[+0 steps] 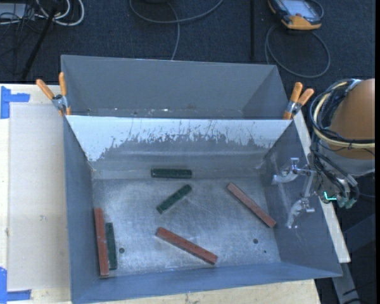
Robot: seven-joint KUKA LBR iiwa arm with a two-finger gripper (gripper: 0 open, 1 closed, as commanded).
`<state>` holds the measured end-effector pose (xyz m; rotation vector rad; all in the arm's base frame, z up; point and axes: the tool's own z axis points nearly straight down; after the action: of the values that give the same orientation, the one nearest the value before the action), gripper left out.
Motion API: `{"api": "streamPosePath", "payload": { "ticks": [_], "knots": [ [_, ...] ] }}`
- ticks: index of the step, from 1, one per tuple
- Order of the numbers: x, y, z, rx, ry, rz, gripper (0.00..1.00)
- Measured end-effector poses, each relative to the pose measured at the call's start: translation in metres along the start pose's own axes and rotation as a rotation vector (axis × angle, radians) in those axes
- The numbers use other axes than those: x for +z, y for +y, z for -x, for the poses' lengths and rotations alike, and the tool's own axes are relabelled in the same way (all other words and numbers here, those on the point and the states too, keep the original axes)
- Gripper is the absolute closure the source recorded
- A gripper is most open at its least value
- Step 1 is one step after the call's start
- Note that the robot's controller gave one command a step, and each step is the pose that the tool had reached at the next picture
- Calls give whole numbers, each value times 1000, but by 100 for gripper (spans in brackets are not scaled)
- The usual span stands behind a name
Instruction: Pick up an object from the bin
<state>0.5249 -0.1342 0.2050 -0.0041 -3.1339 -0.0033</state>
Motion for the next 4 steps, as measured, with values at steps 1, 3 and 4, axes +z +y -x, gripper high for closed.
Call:
{"api": "streamPosePath", "payload": {
  "ticks": [1, 3, 4],
  "knots": [
    [-3, 0, 2, -3, -7, -2, 0],
    [128, -2, 18, 145, -18, -2, 100],
    [128, -1, 18, 144, -18, -2, 100]
  ]
}}
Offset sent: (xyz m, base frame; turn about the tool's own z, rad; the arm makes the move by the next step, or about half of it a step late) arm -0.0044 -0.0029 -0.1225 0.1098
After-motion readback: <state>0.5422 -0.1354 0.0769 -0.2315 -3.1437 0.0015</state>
